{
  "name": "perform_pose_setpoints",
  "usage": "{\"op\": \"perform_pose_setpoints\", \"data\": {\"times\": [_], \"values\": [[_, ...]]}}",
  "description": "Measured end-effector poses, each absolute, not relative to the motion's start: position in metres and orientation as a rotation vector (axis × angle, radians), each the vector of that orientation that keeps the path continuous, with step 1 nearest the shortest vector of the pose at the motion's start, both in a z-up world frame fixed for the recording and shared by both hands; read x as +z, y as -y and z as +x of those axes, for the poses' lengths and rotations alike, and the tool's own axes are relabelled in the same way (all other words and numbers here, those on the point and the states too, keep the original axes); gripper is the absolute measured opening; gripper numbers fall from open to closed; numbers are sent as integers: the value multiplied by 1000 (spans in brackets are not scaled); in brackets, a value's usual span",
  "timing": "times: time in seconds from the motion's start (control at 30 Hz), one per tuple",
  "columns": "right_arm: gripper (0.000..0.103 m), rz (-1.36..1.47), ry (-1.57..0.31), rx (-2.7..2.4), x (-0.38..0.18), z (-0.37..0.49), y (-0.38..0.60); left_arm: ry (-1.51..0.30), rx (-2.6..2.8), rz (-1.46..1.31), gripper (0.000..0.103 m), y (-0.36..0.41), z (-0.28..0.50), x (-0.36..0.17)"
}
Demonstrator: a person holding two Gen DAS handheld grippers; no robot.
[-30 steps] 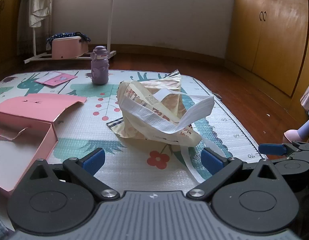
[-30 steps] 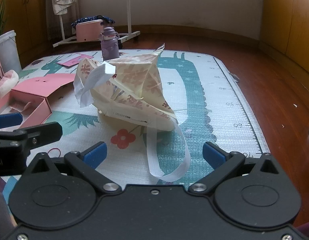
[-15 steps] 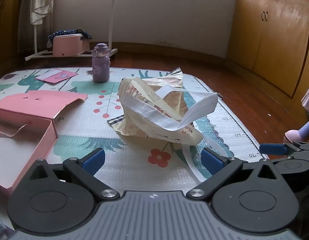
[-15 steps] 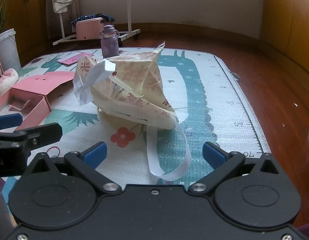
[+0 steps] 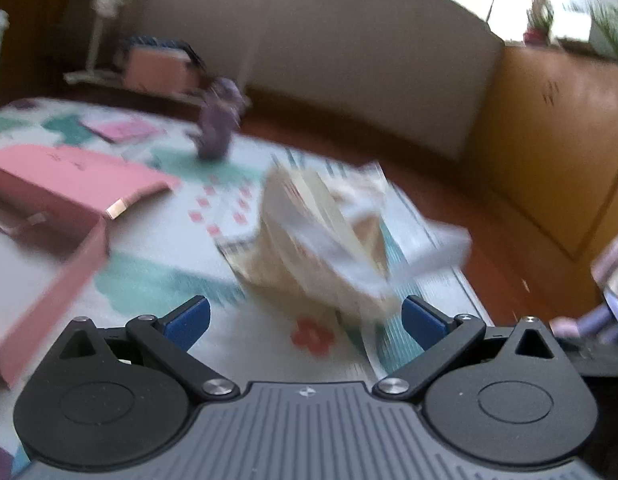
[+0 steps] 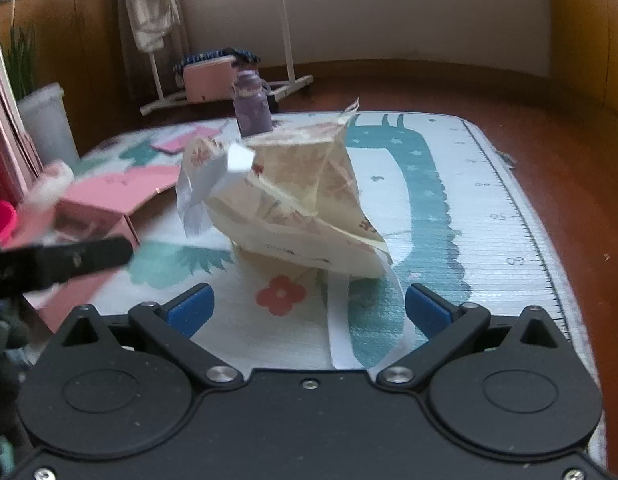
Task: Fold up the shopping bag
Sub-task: 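Grasp the bag's rim with the left gripper and lift it up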
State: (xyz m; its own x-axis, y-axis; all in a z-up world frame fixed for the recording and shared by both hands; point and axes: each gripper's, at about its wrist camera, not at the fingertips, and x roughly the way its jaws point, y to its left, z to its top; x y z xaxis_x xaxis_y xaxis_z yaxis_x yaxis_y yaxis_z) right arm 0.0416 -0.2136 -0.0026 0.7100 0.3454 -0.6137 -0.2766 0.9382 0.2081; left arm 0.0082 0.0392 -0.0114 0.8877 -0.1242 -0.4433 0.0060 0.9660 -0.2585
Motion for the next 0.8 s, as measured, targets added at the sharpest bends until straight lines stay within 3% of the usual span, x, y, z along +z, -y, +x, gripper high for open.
{"op": "perform_pose_setpoints", "data": {"times": [0.3, 0.53, 0.6, 0.63, 0.7, 0.77, 0.8], "values": [[103, 282, -772, 306, 1, 91, 251, -531, -38, -402, 103, -70, 35, -26], [102, -21, -737, 342, -6, 138, 227, -582, 9, -439, 103, -85, 43, -57], [99, -138, -716, 382, -16, 148, 215, -589, 5, -451, 94, -88, 46, -67], [97, -173, -710, 396, -19, 152, 211, -589, 3, -452, 90, -88, 47, -69], [72, -243, -685, 441, -29, 158, 205, -592, -7, -453, 84, -86, 52, -76], [57, -315, -646, 472, -39, 157, 194, -587, -30, -458, 82, -83, 57, -81], [55, -351, -626, 487, -44, 156, 189, -583, -44, -464, 82, -81, 61, -83]]}}
